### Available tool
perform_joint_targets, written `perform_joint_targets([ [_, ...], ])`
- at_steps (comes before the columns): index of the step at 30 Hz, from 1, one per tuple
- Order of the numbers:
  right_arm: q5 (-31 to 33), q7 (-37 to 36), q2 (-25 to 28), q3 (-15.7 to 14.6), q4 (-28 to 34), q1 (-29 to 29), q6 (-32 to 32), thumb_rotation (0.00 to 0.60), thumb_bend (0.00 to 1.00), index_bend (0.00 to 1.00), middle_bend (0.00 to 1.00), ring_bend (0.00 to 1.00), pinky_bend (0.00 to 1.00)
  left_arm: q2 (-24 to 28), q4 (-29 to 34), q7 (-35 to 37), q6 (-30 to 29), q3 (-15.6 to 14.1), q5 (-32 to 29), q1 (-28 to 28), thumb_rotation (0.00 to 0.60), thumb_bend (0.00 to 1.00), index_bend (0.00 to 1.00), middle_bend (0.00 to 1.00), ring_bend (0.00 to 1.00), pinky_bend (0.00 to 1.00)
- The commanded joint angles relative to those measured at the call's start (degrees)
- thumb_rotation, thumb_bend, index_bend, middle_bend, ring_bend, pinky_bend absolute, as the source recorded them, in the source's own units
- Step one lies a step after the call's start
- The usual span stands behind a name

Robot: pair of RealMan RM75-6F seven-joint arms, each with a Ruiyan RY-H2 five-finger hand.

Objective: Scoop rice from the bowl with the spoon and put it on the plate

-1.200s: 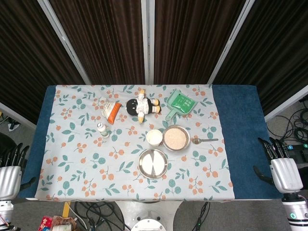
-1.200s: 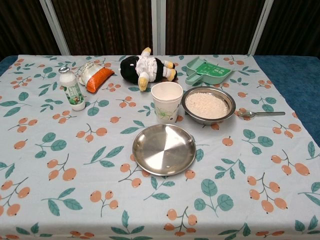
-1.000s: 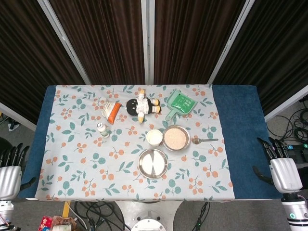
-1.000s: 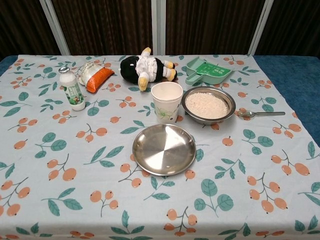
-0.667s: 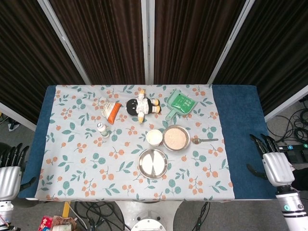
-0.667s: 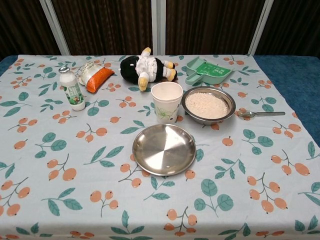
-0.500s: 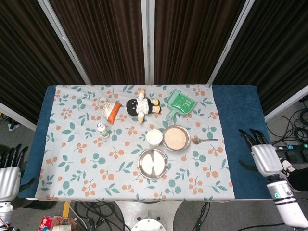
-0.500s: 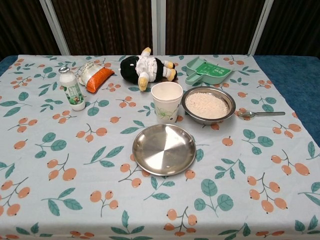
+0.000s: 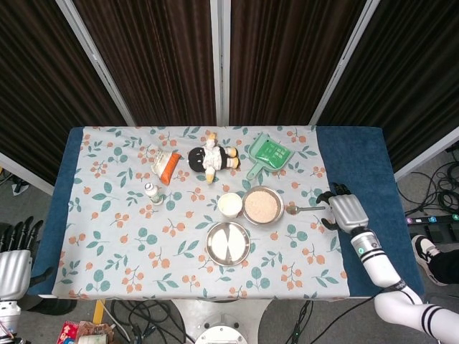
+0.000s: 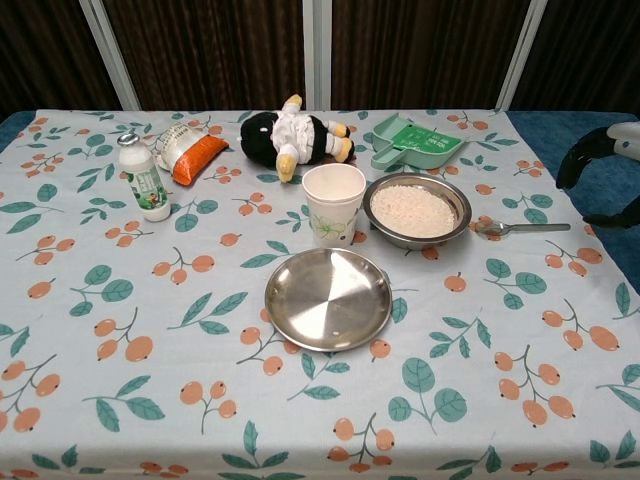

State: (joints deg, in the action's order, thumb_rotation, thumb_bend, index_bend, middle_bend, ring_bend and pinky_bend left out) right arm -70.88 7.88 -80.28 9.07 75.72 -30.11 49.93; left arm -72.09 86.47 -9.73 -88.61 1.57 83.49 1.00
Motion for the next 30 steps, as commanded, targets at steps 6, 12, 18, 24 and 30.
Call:
perform_joint_targets([
  [6, 2.5, 1.8, -7.7, 0.1, -9.6, -3.6, -2.7, 0.6, 0.23, 0.37, 0.39, 0.1, 0.12, -0.1, -0.2, -0.1, 0.7, 0.2, -0.4, -0.4, 0.6, 0.16, 0.13, 0.13, 0.06, 0.07],
  [12, 1.8, 1.5, -10.1, -0.5, -13.5, -4.8, -3.5, 0.6, 0.24, 0.39, 0.42, 0.12, 0.12, -0.1, -0.2, -0.1, 0.7, 0.2, -0.7, -0.3, 0.6, 0.16, 0.13, 0.13, 0.06, 0.07],
  [18, 0.6, 0.5, -11.6, -1.3, -16.5, -5.5, -4.0, 0.6, 0.25, 0.42, 0.42, 0.12, 0.12, -0.3, -0.3, -0.1, 1.0, 0.2, -0.8, -0.4, 0.6, 0.16, 0.13, 0.13, 0.06, 0.07],
  [24, -0.2, 0.7, -12.9, -1.8, -18.6, -6.4, -4.5, 0.6, 0.25, 0.44, 0.41, 0.12, 0.12, -0.3, -0.4, -0.2, 1.1, 0.4, -0.9, -0.5, 0.6, 0.16, 0.13, 0.13, 0.06, 0.07],
  [30, -0.7, 0.5, -14.0, -2.1, -20.4, -6.9, -4.9, 0.6, 0.26, 0.47, 0.44, 0.13, 0.12, -0.3, -0.5, 0.0, 1.2, 0.3, -1.3, -0.4, 0.6, 0.16, 0.13, 0.13, 0.06, 0.07],
])
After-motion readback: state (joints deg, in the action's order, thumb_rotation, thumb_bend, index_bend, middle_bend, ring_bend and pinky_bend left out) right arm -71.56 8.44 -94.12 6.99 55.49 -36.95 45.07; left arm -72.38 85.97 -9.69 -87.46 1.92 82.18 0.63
